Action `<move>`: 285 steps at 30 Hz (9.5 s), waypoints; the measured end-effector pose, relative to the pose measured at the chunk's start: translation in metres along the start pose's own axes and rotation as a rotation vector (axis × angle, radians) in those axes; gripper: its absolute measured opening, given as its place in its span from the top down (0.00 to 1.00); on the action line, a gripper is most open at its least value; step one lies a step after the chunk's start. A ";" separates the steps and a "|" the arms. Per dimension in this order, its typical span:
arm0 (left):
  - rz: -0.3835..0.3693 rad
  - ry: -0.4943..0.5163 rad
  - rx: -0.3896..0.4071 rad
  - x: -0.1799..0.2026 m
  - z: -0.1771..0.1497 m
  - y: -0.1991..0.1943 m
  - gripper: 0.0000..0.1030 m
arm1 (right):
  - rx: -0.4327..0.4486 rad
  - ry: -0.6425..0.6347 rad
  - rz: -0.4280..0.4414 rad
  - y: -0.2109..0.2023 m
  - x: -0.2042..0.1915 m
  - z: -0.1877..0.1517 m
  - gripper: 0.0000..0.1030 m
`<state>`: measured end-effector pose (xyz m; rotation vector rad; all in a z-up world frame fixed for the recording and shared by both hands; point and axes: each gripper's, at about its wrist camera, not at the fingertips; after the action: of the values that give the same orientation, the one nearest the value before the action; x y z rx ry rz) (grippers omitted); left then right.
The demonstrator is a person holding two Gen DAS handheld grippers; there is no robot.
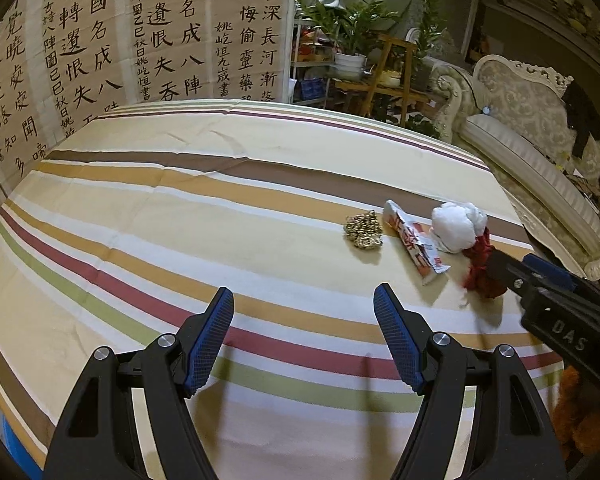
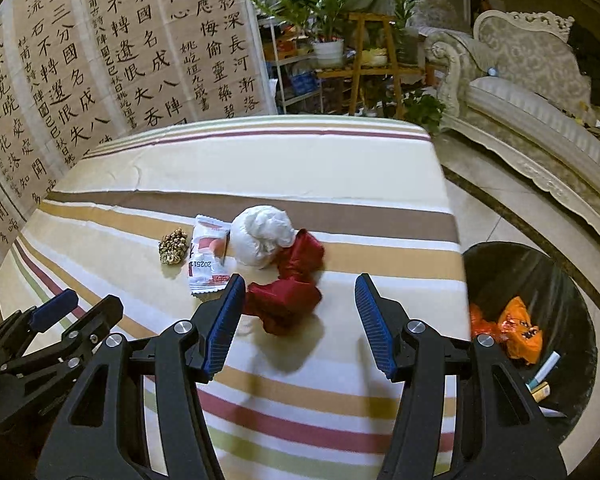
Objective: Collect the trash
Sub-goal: 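Grasp the red cloth with the right tool, then grasp the printed snack wrapper with the left tool while the right tool holds the cloth, then carry red cloth and wrapper over the bin and open both tools, then move both tools back over the table toward the tissue and twine, then grasp the gold twine bundle with the left tool while the right tool grasps the white tissue, then carry twine bundle and tissue over the bin and open both tools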
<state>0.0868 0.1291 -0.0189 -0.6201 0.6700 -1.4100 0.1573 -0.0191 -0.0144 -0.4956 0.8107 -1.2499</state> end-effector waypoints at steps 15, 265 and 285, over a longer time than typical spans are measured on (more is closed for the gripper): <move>-0.043 0.017 -0.006 0.017 0.009 0.006 0.32 | -0.037 -0.013 -0.016 0.011 0.007 0.000 0.70; -0.061 0.080 0.045 0.015 -0.005 -0.022 0.79 | -0.018 -0.017 0.007 -0.035 0.005 -0.042 0.67; -0.132 0.176 0.053 0.073 -0.018 -0.039 0.79 | 0.028 0.066 -0.030 -0.075 0.060 -0.067 0.67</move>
<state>0.0507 0.0539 -0.0063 -0.5096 0.7388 -1.6137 0.0647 -0.0899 -0.0181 -0.4475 0.8429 -1.3090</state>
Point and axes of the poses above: each gripper's, at about its wrist camera, not at the fingertips, and y roughly the way its jaws point, x to its right, z to its top, and after that the axes turned 12 degrees about y, right-handed
